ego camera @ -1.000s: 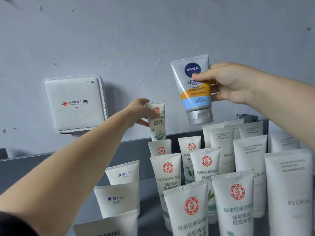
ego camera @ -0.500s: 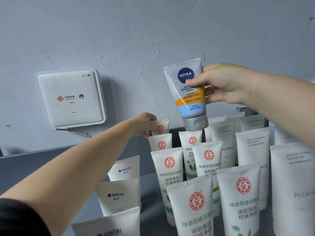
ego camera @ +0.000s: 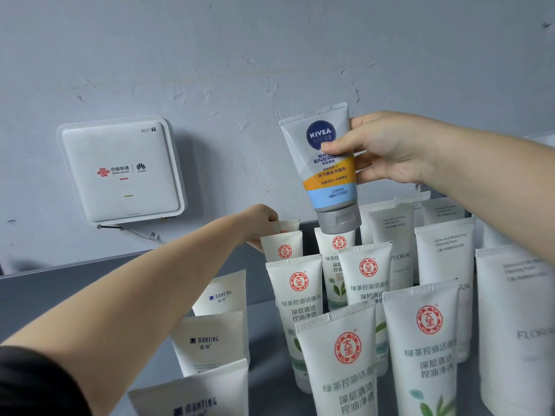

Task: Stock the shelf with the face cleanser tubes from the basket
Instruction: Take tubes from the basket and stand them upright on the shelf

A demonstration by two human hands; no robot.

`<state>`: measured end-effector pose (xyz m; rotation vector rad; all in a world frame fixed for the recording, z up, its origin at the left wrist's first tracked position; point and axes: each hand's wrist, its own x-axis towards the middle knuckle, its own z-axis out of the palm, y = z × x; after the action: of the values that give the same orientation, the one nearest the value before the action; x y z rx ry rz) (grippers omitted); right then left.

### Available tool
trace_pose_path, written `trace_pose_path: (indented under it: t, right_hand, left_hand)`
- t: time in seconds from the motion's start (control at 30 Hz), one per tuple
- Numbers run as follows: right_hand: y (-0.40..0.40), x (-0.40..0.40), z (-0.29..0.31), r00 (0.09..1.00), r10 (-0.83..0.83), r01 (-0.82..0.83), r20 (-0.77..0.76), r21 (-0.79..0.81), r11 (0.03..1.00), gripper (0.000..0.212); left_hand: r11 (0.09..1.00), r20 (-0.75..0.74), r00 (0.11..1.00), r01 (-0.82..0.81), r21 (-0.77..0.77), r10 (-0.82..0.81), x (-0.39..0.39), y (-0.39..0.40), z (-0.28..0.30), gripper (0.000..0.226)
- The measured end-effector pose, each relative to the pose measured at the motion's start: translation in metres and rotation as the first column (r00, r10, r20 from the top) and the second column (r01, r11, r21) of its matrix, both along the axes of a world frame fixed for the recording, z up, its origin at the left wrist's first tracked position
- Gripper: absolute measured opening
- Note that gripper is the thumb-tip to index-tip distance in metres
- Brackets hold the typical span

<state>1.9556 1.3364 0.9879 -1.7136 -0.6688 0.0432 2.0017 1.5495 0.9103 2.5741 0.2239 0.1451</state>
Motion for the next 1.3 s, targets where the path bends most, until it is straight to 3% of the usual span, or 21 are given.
trace_pose_path:
  t: [0.17, 0.23, 0.47, 0.57, 0.67, 0.8, 0.97, 1.13, 1.3]
  right_hand:
    - [0.000, -0.002, 0.001, 1.000, 0.006, -0.006, -0.006, 0.011, 1.000, 0.009]
    - [0.000, -0.004, 0.001, 1.000, 0.011, -0.011, -0.006, 0.021, 1.000, 0.009]
    - [-0.002, -0.021, 0.010, 0.999, 0.031, -0.035, 0.036, 0.102, 0.994, 0.013]
    - [-0.001, -0.035, 0.016, 0.996, 0.069, -0.077, 0.060, 0.150, 0.986, 0.014]
    - [0.004, -0.052, 0.021, 0.988, 0.134, -0.145, 0.079, 0.167, 0.975, 0.015]
    - [0.022, -0.079, 0.018, 0.959, 0.277, -0.285, 0.065, 0.190, 0.940, 0.017]
    - [0.052, -0.120, 0.004, 0.901, 0.432, -0.433, 0.040, 0.143, 0.890, 0.015]
    - [0.083, -0.166, -0.010, 0.849, 0.527, -0.527, 0.029, 0.082, 0.846, 0.017]
    - [0.121, -0.199, -0.015, 0.861, 0.504, -0.506, 0.067, 0.032, 0.862, 0.014]
  left_hand:
    - [0.985, -0.023, 0.999, -0.032, 0.170, 0.036, -0.001, 0.002, 0.005, 0.014]
    - [0.984, -0.043, 0.998, -0.040, 0.175, 0.049, -0.004, 0.003, 0.009, 0.006]
    - [0.992, 0.043, 0.998, -0.043, 0.119, 0.038, -0.031, 0.013, 0.046, 0.023]
    - [0.998, 0.234, 0.971, -0.026, -0.062, 0.039, -0.067, 0.011, 0.070, 0.015]
    - [0.927, 0.427, 0.904, 0.157, -0.339, 0.003, -0.125, 0.001, 0.095, 0.020]
    - [0.856, 0.551, 0.834, 0.298, -0.422, -0.018, -0.211, -0.004, 0.106, 0.028]
    - [0.950, 0.617, 0.780, 0.104, -0.293, 0.105, -0.280, -0.004, 0.085, 0.002]
    - [0.962, 0.627, 0.754, -0.022, -0.274, 0.196, -0.333, 0.012, 0.071, 0.012]
    - [0.961, 0.603, 0.769, -0.052, -0.273, 0.213, -0.368, 0.046, 0.066, 0.014]
